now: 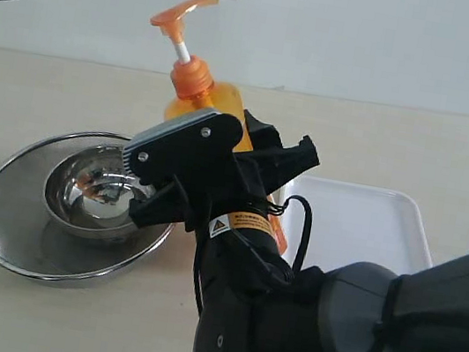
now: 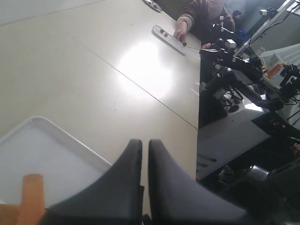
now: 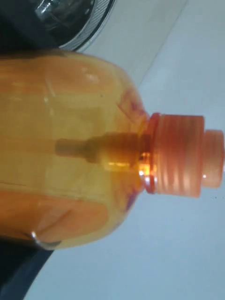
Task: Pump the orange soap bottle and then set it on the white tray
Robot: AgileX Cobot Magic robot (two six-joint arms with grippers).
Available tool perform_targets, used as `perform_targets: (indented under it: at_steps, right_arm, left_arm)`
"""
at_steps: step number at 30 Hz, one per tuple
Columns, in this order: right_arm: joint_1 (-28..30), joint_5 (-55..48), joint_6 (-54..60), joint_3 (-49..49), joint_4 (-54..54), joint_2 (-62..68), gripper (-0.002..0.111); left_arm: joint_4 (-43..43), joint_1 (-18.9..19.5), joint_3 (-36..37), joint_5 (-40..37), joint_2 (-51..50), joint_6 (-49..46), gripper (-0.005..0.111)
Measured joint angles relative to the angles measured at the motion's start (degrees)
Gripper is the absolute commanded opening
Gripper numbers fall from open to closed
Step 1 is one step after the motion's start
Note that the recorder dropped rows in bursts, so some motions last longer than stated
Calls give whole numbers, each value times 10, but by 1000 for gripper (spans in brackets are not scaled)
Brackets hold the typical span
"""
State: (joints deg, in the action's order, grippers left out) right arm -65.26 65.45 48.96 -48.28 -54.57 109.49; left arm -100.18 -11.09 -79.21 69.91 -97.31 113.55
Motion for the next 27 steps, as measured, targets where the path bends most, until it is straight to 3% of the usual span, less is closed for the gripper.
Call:
perform_targets:
  at_steps: [11,27]
  right_arm:
    - [0,0,-1,0,0,0,0]
    - [0,0,-1,0,0,0,0]
  left_arm:
    - [0,3,0,-7,-11,-7,5]
    - [0,4,0,-151,2,36,5]
